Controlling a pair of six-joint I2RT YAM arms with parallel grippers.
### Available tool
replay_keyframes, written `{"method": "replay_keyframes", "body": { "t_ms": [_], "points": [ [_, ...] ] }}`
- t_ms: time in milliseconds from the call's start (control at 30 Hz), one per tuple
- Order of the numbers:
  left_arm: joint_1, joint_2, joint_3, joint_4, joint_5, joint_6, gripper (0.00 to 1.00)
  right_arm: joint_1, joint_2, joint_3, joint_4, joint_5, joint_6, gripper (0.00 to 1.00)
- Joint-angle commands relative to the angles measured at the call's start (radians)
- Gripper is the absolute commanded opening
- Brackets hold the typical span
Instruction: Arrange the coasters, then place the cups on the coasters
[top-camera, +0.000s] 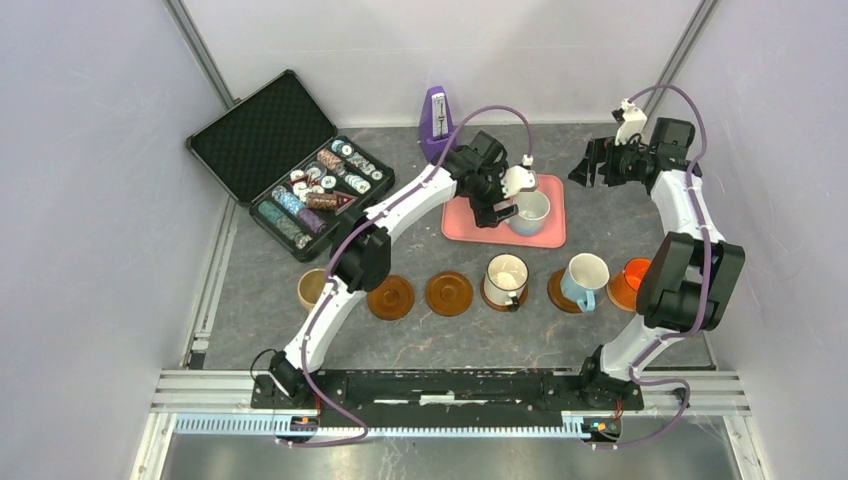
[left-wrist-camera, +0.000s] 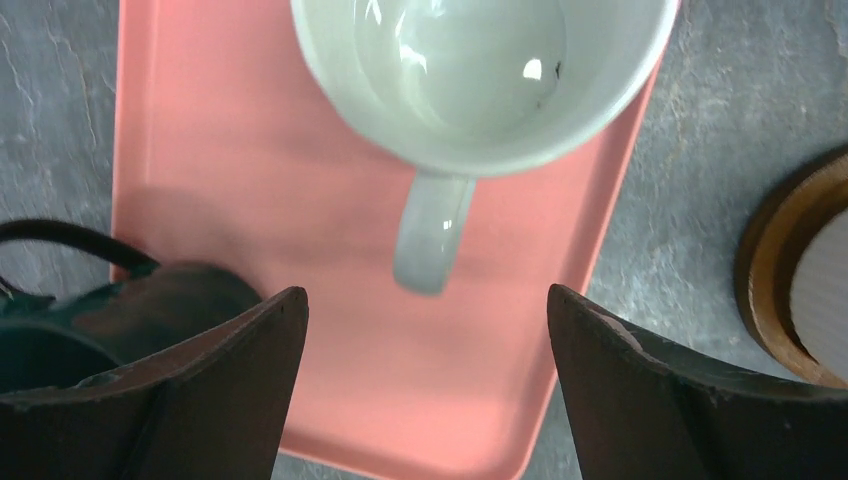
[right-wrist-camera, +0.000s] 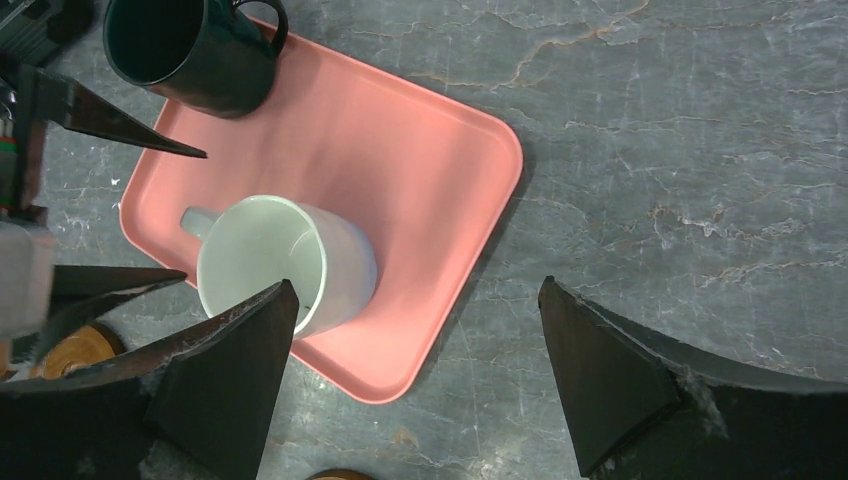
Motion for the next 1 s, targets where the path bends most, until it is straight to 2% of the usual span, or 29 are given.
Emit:
{"method": "replay_keyframes", "body": {
  "t_ms": [0,200,467,667,867,967],
  "points": [
    [-0.033,0.031,0.065,0.115,-0.033,0.070,0.94,-0.011,-0.039,0.017,0.043,-0.012,0.023,0.98],
    [-0.053,0.070,0.078,0.118,-0.044,0.089,0.88,-0.022,-0.033,0.021,0.039,-0.015,0.026,0.98],
    [-0.063,0.060,0.073,0.139,-0.055,0.023,0.69,-0.025,-0.021,0.021,0.042,-0.027,0.039,0.98],
    [-0.063,0.007,0.008,0.163,-0.029,-0.018,0.51,-0.025,-0.018,0.017,0.035,-0.030,0.036,0.98],
    [-0.061,-0.002,0.005,0.179,-0.076,-0.087,0.18,-0.025,-0.014,0.016,0.031,-0.035,0.036,0.98],
    [-0.060,-0.022,-0.012,0.184,-0.131,-0.152,0.12,-0.025,-0.014,0.018,0.025,-0.043,0.030,0.98]
  ]
}}
